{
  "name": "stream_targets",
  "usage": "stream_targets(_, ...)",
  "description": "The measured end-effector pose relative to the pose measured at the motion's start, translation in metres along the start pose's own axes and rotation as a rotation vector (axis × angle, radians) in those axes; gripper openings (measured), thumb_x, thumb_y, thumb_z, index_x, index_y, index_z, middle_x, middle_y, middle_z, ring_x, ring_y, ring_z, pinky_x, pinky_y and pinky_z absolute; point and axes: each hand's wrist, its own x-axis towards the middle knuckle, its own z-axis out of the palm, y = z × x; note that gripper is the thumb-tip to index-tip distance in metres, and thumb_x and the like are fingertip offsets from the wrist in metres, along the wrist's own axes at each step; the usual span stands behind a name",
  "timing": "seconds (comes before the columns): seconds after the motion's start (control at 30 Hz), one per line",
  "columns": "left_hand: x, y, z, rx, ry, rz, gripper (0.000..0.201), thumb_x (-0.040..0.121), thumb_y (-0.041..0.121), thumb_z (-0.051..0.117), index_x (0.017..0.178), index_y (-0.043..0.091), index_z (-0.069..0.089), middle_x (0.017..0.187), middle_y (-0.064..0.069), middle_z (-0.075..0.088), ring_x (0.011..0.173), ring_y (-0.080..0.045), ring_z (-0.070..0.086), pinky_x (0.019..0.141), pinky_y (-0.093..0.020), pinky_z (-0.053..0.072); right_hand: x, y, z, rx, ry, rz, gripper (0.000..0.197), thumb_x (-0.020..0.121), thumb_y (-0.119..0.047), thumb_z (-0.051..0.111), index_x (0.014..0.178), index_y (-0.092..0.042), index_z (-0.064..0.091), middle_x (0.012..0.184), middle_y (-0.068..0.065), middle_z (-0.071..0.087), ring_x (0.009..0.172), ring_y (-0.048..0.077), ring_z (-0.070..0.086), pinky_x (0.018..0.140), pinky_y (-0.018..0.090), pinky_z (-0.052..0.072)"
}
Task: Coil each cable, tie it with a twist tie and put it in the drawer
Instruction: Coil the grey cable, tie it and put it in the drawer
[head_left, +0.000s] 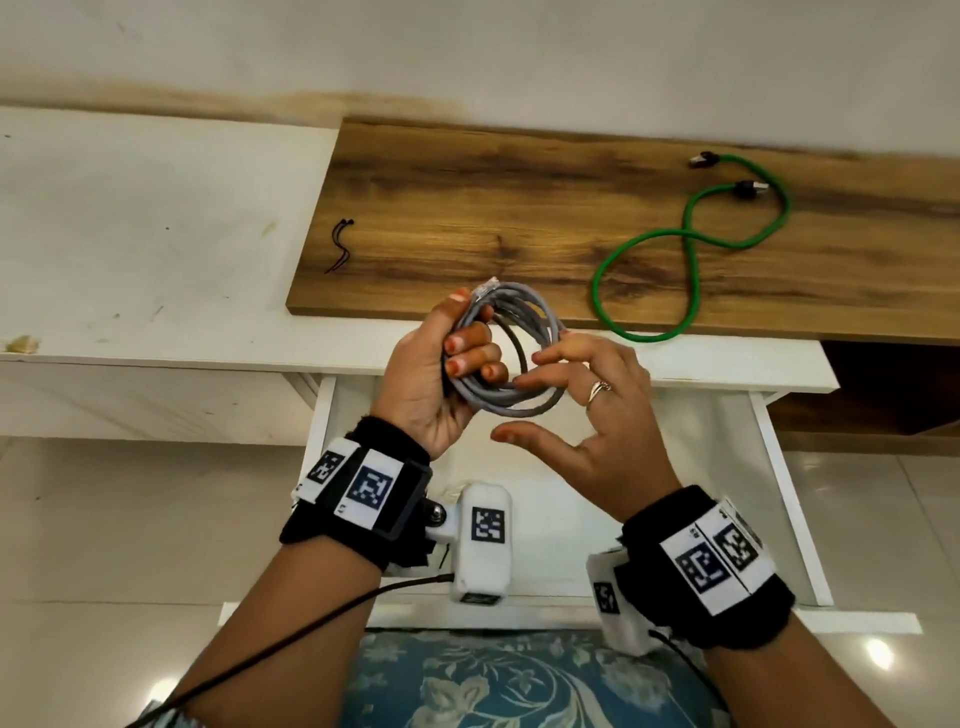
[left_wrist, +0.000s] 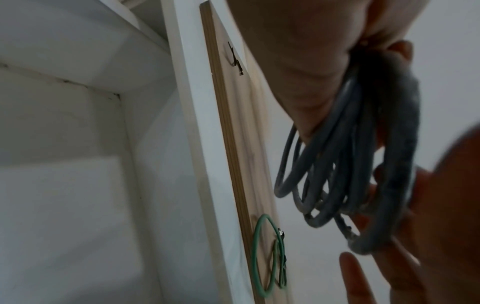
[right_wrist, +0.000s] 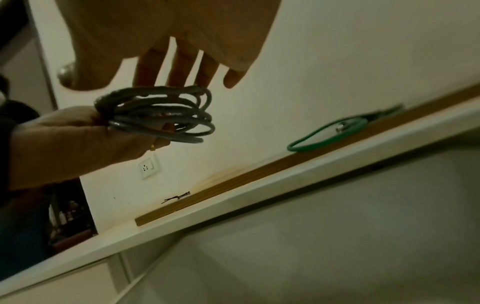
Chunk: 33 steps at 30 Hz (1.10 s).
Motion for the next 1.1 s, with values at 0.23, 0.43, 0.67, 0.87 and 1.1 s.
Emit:
stream_targets(0.23, 0.001, -0.009, 0.001, -0.070, -0.011, -0.023, 0.029, 0.097, 0.029, 0.045, 0.084, 0.005, 0.055, 0.042, 0.009, 0.036, 0.034, -0.003, 0.037, 0.045, -0.017, 0.044, -0.002, -0.002, 0.012, -0.081, 0.075, 0.010, 0.028, 0.075, -0.048, 0.071, 0.087, -0.023, 0.069, 0.092, -0.007, 0.062, 0.101, 0.027, 0.055, 0.088, 0.050, 0.038)
stream_targets(0.43, 0.001, -0.015, 0.004, -0.035, 0.010, -0.012, 0.031, 0.095, 0.034, 0.046, 0.087, 0.006, 0.057, 0.045, 0.009, 0.037, 0.038, -0.003, 0.038, 0.050, -0.017, 0.046, -0.007, -0.006, 0.023, -0.163, 0.172, 0.065, 0.028, 0.077, -0.050, 0.066, 0.082, -0.022, 0.063, 0.086, -0.003, 0.062, 0.099, 0.032, 0.054, 0.080, 0.057, 0.040)
stream_targets(0.67, -0.002, -0.021, 0.012, 0.095, 0.031, 0.015, 0.030, 0.087, 0.036, 0.053, 0.089, 0.007, 0.057, 0.052, 0.009, 0.037, 0.044, -0.003, 0.037, 0.054, -0.017, 0.045, -0.008, -0.016, 0.027, -0.247, 0.240, 0.212, 0.033, 0.077, -0.052, 0.063, 0.071, -0.019, 0.061, 0.078, -0.007, 0.057, 0.088, 0.020, 0.053, 0.086, 0.052, 0.036)
stream_targets(0.87, -0.004, -0.020, 0.013, 0.198, 0.015, -0.004, 0.032, 0.095, 0.035, 0.046, 0.099, 0.004, 0.055, 0.052, 0.009, 0.037, 0.044, -0.003, 0.036, 0.054, -0.015, 0.045, -0.009, -0.022, 0.027, -0.312, 0.276, 0.224, 0.034, 0.076, -0.052, 0.063, 0.065, -0.020, 0.057, 0.072, -0.010, 0.055, 0.083, 0.014, 0.051, 0.090, 0.044, 0.029)
stream_targets(1.1, -0.006, -0.009, 0.008, 0.223, -0.012, -0.068, 0.028, 0.098, 0.030, 0.042, 0.092, 0.006, 0.055, 0.048, 0.010, 0.034, 0.037, -0.002, 0.033, 0.044, -0.017, 0.040, 0.007, 0.006, -0.003, 0.237, 0.104, 0.158, 0.045, 0.083, -0.055, 0.058, 0.070, -0.013, 0.063, 0.085, -0.002, 0.061, 0.086, 0.015, 0.057, 0.081, 0.033, 0.042)
